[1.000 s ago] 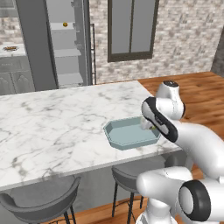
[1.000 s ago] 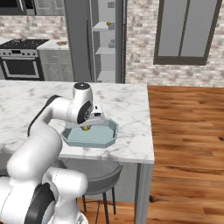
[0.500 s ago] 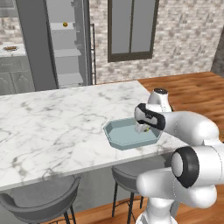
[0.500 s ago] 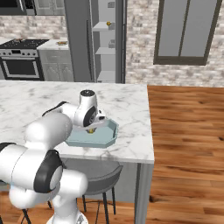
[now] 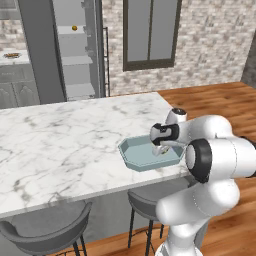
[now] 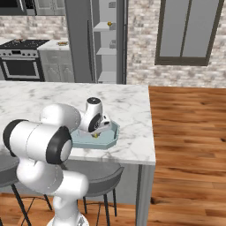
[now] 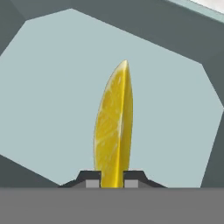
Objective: Place the cold items (orange and lemon wedge) from the fridge in one tupperware on the dining counter. Place the warm items (kebab skewer and hot dog) in the stove area in another tupperware.
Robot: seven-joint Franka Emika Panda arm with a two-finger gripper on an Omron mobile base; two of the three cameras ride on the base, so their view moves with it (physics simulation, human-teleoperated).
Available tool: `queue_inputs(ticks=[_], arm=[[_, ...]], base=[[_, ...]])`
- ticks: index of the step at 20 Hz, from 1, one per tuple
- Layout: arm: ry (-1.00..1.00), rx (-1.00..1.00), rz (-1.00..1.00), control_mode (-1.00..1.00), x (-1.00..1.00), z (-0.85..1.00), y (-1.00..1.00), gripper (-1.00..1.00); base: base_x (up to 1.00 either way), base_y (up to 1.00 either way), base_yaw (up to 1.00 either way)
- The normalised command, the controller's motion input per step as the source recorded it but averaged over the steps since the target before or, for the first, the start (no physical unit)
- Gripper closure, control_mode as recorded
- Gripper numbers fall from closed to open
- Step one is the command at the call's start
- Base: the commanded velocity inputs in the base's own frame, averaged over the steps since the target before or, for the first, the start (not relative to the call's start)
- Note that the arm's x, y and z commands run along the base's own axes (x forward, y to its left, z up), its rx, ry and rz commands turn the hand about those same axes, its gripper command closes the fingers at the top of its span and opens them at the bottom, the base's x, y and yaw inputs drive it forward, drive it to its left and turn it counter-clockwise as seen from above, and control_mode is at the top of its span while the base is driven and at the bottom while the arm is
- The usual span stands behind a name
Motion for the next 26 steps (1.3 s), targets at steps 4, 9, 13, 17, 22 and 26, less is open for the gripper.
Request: queue_inputs(ticks=[4,9,13,17,22,26], arm=[[-0.02,0.0,0.01,-1.0,0.12,-0.22,0.0,-1.0],[-0.11,0.0,0.0,-1.0,0.0,-0.05,0.0,-1.0],[-0.09,0.0,0.0,-1.0,-0.09,0.24,0.0,-1.0],[-0.02,0.0,0.0,-1.0,-0.39,0.63,-0.08,-1.0],[0.09,0.0,-0.1,-1.0,-0.51,0.67,-0.13,-1.0],[0.14,0.07,-0.17,-1.0,-0.62,0.37,-0.06,-1.0]], base=[[0.0,0.0,0.0],[0.0,0.0,0.0],[0.0,0.0,0.0],[0.0,0.0,0.0],[0.0,0.0,0.0],[0.0,0.0,0.0]])
